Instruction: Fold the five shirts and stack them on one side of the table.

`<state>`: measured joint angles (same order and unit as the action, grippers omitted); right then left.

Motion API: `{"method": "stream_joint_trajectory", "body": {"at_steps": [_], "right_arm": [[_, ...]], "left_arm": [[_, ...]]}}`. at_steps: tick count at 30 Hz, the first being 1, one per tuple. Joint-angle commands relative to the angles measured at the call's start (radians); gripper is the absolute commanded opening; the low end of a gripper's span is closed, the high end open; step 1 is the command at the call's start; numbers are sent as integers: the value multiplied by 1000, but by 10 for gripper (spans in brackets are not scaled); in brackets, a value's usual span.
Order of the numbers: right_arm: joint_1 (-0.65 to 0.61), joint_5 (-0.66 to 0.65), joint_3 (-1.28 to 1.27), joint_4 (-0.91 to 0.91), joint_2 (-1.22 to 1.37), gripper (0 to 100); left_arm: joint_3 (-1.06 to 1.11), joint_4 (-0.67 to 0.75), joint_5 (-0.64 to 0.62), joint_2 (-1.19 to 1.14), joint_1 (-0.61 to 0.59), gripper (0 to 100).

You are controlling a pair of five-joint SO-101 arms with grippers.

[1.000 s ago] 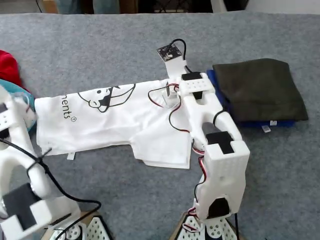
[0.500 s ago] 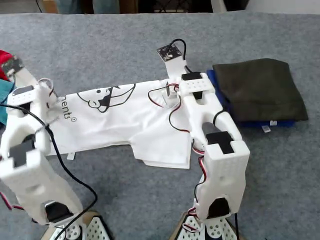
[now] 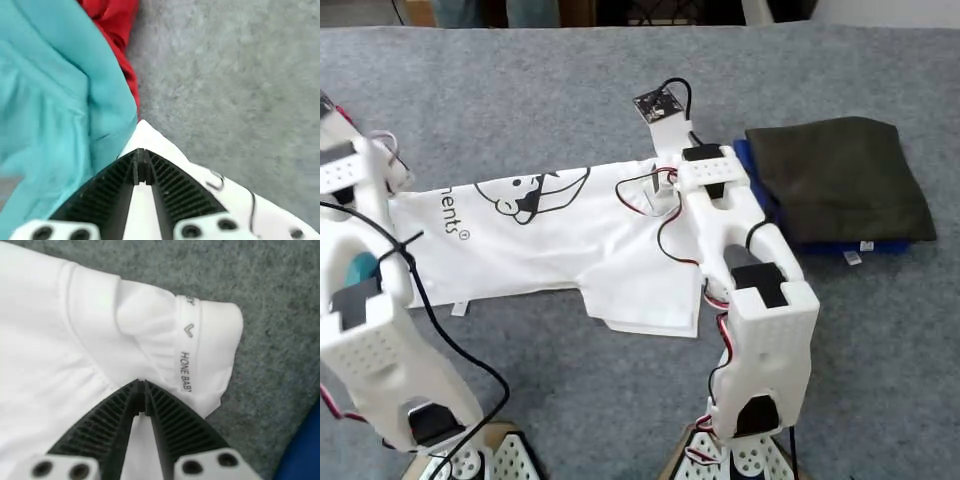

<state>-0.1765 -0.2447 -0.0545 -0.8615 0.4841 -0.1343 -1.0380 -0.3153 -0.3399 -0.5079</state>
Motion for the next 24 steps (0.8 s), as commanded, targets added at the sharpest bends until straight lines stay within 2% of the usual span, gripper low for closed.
{"method": "stream_joint_trajectory", "body": {"at_steps": [1, 4, 7, 9, 11, 14, 19, 24], "right_arm": [[5, -8, 50, 2, -2, 15], [5, -8, 50, 2, -2, 15], [5, -8, 50, 2, -2, 15], [5, -8, 50, 2, -2, 15], [5, -8, 50, 2, -2, 15], [5, -8, 50, 0, -2, 15], [6, -8, 50, -2, -2, 15], [9, -8, 50, -2, -2, 15]], "left_arm": [[-84, -190, 3, 167, -10, 30], [-30, -307, 91, 261, 22, 29], [147, -387, 189, 350, 120, 29], [323, -310, 155, 400, 147, 29], [524, -129, 123, 423, 145, 29], [711, 48, 167, 430, 108, 29], [823, 149, 206, 393, -31, 29], [835, 109, 279, 390, -48, 29]]}}
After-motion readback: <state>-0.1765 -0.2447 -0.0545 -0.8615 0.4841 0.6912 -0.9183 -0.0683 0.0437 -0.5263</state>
